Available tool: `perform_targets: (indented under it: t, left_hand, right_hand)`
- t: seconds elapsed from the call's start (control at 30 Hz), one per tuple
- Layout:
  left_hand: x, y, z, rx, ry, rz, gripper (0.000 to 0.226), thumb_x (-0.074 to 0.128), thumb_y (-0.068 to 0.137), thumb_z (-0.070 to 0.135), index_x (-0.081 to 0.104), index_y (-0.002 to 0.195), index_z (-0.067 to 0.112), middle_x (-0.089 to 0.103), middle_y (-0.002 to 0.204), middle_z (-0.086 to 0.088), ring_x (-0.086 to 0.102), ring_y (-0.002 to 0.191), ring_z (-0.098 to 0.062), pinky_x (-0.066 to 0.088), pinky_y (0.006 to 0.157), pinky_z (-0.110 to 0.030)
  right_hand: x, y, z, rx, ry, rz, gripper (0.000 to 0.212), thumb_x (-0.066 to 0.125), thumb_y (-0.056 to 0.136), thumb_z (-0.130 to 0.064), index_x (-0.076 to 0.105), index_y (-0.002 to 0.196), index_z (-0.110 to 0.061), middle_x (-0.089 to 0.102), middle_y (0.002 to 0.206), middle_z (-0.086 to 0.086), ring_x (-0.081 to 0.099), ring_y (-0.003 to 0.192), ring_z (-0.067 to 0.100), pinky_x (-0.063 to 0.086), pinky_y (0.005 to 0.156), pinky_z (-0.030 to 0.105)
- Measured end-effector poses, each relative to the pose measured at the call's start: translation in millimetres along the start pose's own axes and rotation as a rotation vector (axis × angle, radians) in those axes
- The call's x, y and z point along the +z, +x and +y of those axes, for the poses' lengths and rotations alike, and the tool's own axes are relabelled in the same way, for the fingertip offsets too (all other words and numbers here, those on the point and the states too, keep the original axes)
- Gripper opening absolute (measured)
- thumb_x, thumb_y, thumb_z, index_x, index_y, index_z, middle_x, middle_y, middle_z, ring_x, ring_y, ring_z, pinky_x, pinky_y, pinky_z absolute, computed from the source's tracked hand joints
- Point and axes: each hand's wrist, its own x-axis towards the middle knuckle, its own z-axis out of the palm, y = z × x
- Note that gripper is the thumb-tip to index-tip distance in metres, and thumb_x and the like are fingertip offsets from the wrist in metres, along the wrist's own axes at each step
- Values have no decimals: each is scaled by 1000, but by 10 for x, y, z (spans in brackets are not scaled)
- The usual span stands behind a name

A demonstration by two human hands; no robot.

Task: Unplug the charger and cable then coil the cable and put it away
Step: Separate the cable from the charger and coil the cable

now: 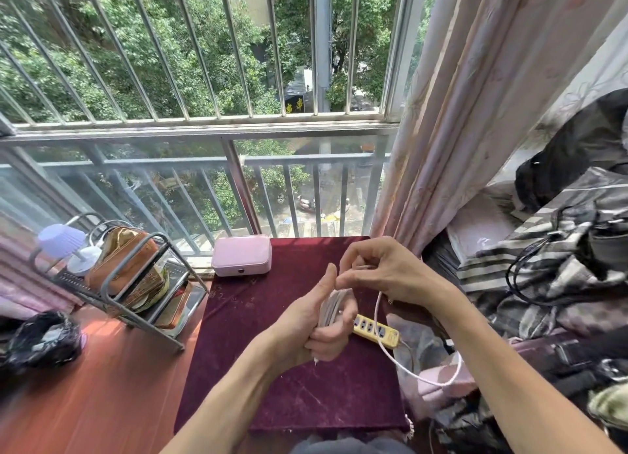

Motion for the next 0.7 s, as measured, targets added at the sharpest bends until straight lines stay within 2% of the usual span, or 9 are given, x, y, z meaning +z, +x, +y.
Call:
perform_targets:
  t: [0.13,0.23,0.33,0.4,0.43,0.53,0.57,0.63,0.7]
  left_hand:
    - [-1,-57,40,70,-160,-56,55,26,105,55,35,69,15,23,41,4,16,30,-9,14,33,-23]
    - [8,-88,51,107,-246,-52,51,33,106,48,36,66,17,23,40,5,15,30,-9,15,33,-23]
    - [30,-82,68,160,-295,-19,46,39,104,42,30,66,18,22,40,4,16,30,-10,16,33,-23]
    - [38,-68,85,205,-352,-4,42,39,105,38,28,68,19,22,40,4,18,30,-10,19,32,-22]
    - [34,-61,93,224,-382,9,41,38,105,36,29,69,19,22,41,4,18,30,-10,19,32,-22]
    - [-6,-50,125,255,-367,87,42,36,106,37,34,69,17,20,41,4,15,31,-10,14,33,-23]
    - [-22,-44,131,250,-329,118,45,34,106,41,34,68,16,20,41,4,14,30,-10,13,34,-22]
    - [-57,-29,129,221,-243,177,49,30,106,47,34,68,16,22,39,5,14,29,-9,11,34,-21]
    - [-82,-7,112,195,-174,231,52,29,106,49,36,67,16,28,37,5,20,26,-7,11,34,-21]
  right_hand:
    - [90,-32,132,-28,113,90,15,78,93,-35,82,86,-23,37,59,6,29,57,18,26,53,22]
    - [223,-54,221,2,171,179,27,70,96,-37,83,96,-13,53,65,30,42,69,24,34,65,38]
    - [416,-86,327,30,182,231,29,61,106,-28,79,105,-6,62,76,30,49,73,29,39,68,54]
    - [548,-118,406,52,246,238,34,55,107,-28,76,113,-2,66,88,39,57,77,38,47,75,63]
    - [611,-135,446,66,301,247,35,54,107,-28,74,116,-1,65,85,36,56,75,36,47,71,61]
    - [730,-204,583,123,243,303,26,54,109,-27,75,121,-18,50,64,-1,41,57,13,33,55,38]
    - [757,-231,630,143,157,310,24,53,111,-28,75,121,-26,47,62,-10,39,55,8,33,53,36]
    - [802,-288,679,182,-28,260,23,48,113,-32,70,120,-37,49,59,-15,41,53,6,38,54,36]
    - [841,-326,637,216,-282,157,19,42,113,-35,60,117,-38,60,72,-15,58,63,12,47,65,41]
